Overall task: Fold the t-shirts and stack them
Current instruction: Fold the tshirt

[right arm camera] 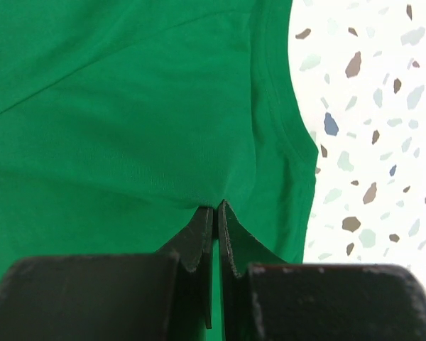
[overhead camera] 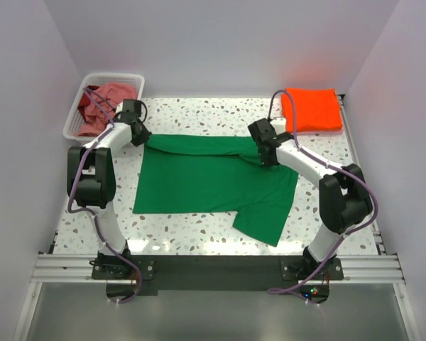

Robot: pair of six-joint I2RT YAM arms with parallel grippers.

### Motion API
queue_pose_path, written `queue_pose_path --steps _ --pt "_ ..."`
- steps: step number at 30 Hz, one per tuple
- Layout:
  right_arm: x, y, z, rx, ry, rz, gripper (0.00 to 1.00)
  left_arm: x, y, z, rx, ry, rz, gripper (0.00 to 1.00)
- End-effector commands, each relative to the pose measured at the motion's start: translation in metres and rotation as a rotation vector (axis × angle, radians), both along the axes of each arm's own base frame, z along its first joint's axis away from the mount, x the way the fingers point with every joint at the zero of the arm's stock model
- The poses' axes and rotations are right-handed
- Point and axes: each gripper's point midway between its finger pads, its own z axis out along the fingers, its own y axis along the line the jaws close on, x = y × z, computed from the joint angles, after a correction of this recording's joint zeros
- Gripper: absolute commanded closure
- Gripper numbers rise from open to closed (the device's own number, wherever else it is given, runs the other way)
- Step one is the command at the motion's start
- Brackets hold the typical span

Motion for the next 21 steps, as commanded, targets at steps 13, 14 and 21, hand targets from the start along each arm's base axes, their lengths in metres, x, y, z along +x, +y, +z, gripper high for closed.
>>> queue_pose_path --steps 13,14,21 --pt "-0.021 -0.001 -0.042 0.007 0.11 -0.049 0.92 -0.012 0.012 0.011 0.054 0.009 0.017 1.0" --pt "-0.024 0.002 -0.044 0.029 0.122 -0.036 0.89 -0.016 0.013 0.01 0.056 0.014 0.019 1.0" --pt "-0.025 0.016 -0.024 0.124 0.076 0.057 0.32 -0.025 0.013 0.033 0.07 -0.016 0.028 0.55"
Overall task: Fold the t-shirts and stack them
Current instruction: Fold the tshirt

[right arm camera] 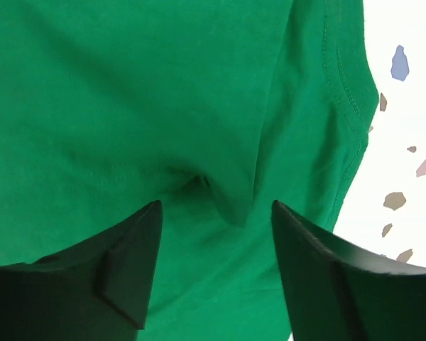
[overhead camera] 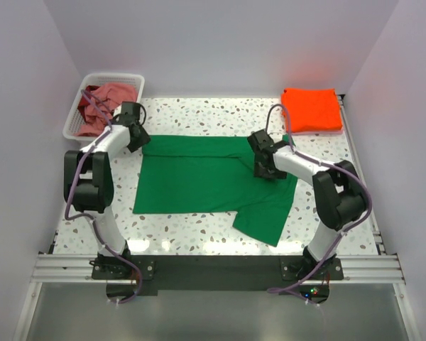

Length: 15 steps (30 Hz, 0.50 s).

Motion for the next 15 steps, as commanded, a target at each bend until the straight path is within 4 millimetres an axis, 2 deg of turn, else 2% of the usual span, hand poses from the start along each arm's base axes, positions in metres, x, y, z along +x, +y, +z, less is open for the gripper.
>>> queue_pose_path --steps 1,2,3,4,5,7,8,9,11,12,14,15 --pt "0.013 0.013 0.04 0.094 -0.119 0.036 0.29 0.0 0.004 0.046 0.033 -0.1 0.009 0.5" --pt "0.014 0.015 0.05 0.112 -0.145 0.046 0.26 0.0 0.003 0.049 0.034 -0.106 0.002 0.45" --pt "0.014 0.02 0.054 0.146 -0.148 0.068 0.2 -0.001 -0.002 0.055 0.036 -0.117 -0.014 0.36" --pt "0.016 0.022 0.06 0.168 -0.163 0.08 0.19 -0.001 -0.006 0.063 0.035 -0.135 -0.026 0.32" --pt "0.016 0.025 0.064 0.192 -0.172 0.09 0.09 0.0 -0.009 0.068 0.034 -0.147 -0.037 0.29" --pt "0.02 0.033 0.077 0.256 -0.209 0.13 0.01 0.0 -0.024 0.079 0.031 -0.174 -0.082 0.21" --pt "0.022 0.035 0.08 0.277 -0.219 0.133 0.01 0.001 -0.029 0.082 0.027 -0.186 -0.098 0.19" --pt "0.029 0.038 0.087 0.311 -0.258 0.134 0.01 0.002 -0.038 0.085 0.026 -0.199 -0.12 0.13" --pt "0.037 0.047 0.089 0.39 -0.269 0.152 0.01 0.006 -0.046 0.087 0.025 -0.214 -0.145 0.07" --pt "0.04 0.053 0.085 0.41 -0.261 0.179 0.01 0.008 -0.052 0.086 0.02 -0.215 -0.164 0.01" --pt "0.045 0.079 0.085 0.515 -0.247 0.271 0.01 0.012 -0.06 0.076 0.003 -0.198 -0.193 0.0" --pt "0.047 0.089 0.077 0.542 -0.223 0.31 0.01 0.016 -0.066 0.066 -0.013 -0.185 -0.218 0.0"
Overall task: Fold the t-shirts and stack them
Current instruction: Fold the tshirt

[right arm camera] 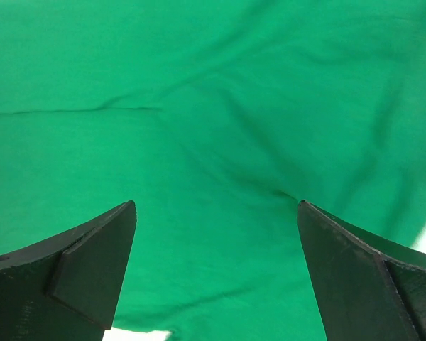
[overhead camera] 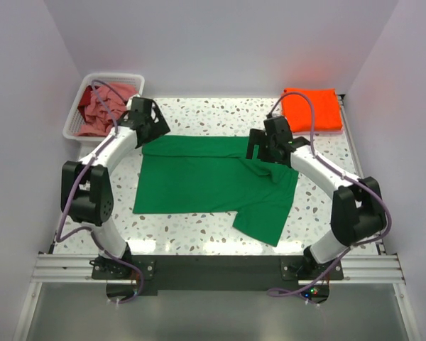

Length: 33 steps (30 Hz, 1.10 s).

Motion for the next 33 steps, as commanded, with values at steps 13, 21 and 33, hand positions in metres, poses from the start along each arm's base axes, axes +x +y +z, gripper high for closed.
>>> queue_pose_path --steps 13,21,33 --pt "0.023 0.051 -0.072 0.088 0.137 0.206 0.04 0.035 -0.017 -0.067 0.0 0.096 -0.103 0.0" --pt "0.031 0.029 -0.087 -0.047 0.148 0.146 0.44 0.031 -0.006 -0.082 0.023 0.129 -0.084 0.0" --pt "0.032 0.027 -0.066 -0.087 0.114 0.138 0.97 0.027 0.001 -0.085 0.044 0.137 -0.073 0.0"
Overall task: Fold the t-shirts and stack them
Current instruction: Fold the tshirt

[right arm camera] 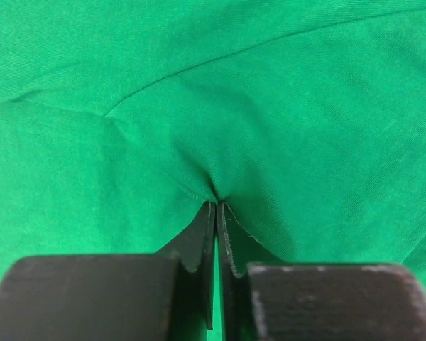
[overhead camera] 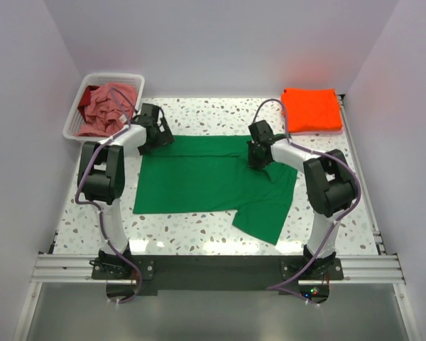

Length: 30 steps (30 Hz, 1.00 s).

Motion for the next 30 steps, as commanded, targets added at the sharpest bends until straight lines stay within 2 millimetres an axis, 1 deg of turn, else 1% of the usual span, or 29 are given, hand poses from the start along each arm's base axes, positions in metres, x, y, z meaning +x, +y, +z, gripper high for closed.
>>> queue_pose_path --steps 1,2,5,9,10,11,12,15,16,17,19,20,22,24,26,27,28,30 --pt "0.011 0.006 0.033 0.003 -0.072 0.007 1.0 0.008 0.009 0.007 0.029 -0.034 -0.002 0.0" --pt "0.012 0.007 0.039 0.009 -0.084 0.011 1.0 0.007 0.009 0.006 0.031 -0.033 -0.002 0.0" --pt "0.008 0.011 0.05 0.029 -0.088 0.022 1.0 0.007 0.009 0.003 0.029 -0.026 -0.002 0.0" --pt "0.0 0.018 0.055 0.074 -0.056 0.039 1.0 0.007 0.01 0.002 0.03 -0.023 -0.002 0.0" --pt "-0.002 0.022 0.055 0.09 -0.045 0.052 1.0 0.006 0.01 0.001 0.03 -0.023 -0.002 0.0" --pt "-0.008 0.02 0.053 0.087 -0.014 0.043 1.0 0.006 0.01 0.001 0.03 -0.023 -0.004 0.0" --pt "-0.005 0.021 0.052 0.085 -0.004 0.035 1.0 0.006 0.01 0.001 0.03 -0.023 -0.004 0.0" --pt "-0.009 0.024 0.046 0.099 0.038 0.022 1.0 0.006 0.011 0.002 0.03 -0.024 -0.002 0.0" --pt "-0.011 0.028 0.045 0.118 0.048 0.028 1.0 0.006 0.011 0.002 0.032 -0.024 -0.003 0.0" --pt "-0.013 0.036 0.047 0.16 0.061 0.041 1.0 0.006 0.011 0.001 0.033 -0.023 -0.004 0.0" --pt "-0.013 0.042 0.045 0.183 0.082 0.047 1.0 0.006 0.012 0.002 0.033 -0.024 -0.002 0.0" --pt "-0.014 0.046 0.048 0.207 0.092 0.051 1.0 0.006 0.012 0.003 0.032 -0.025 -0.004 0.0" --pt "-0.012 0.047 0.045 0.202 0.103 0.048 0.98 0.006 0.011 0.003 0.032 -0.025 -0.007 0.0" --pt "-0.013 0.044 0.046 0.186 0.116 0.041 0.91 0.006 0.011 0.003 0.033 -0.025 -0.008 0.0" --pt "-0.015 0.041 0.046 0.17 0.124 0.037 0.81 0.007 0.012 0.003 0.033 -0.024 -0.01 0.0" --pt "-0.014 0.035 0.046 0.14 0.113 0.027 0.73 0.006 0.012 0.003 0.033 -0.023 -0.01 0.0" --pt "-0.015 0.031 0.048 0.123 0.106 0.022 0.59 0.007 0.012 0.003 0.034 -0.023 -0.011 0.0" --pt "-0.017 0.022 0.056 0.086 0.08 0.033 0.34 0.007 0.012 0.004 0.036 -0.022 -0.013 0.0"
